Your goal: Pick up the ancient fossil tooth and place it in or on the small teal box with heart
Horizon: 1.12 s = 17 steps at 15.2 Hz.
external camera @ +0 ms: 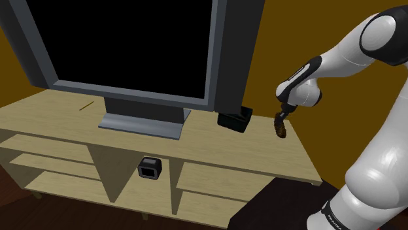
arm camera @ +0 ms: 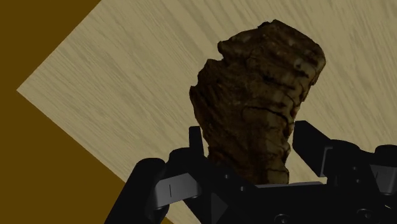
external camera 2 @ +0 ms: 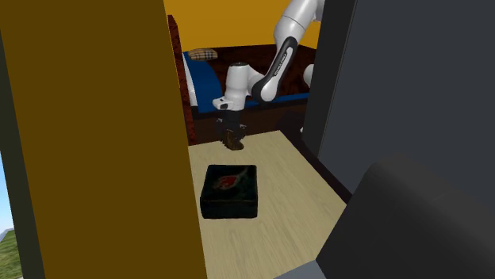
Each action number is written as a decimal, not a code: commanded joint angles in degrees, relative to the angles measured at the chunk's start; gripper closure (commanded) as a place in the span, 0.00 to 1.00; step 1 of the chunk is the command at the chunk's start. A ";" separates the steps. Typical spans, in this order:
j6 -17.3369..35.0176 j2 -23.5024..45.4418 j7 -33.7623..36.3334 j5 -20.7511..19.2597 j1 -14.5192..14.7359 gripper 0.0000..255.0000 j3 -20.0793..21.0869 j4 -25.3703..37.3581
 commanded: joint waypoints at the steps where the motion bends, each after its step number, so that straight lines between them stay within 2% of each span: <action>1: -1.41 -1.47 1.43 -1.74 0.51 1.00 -0.65 0.09; 9: -7.28 -6.99 5.69 -7.40 1.21 1.00 -2.02 1.04; 17: -13.47 -11.75 8.64 -11.30 1.16 1.00 -2.17 2.93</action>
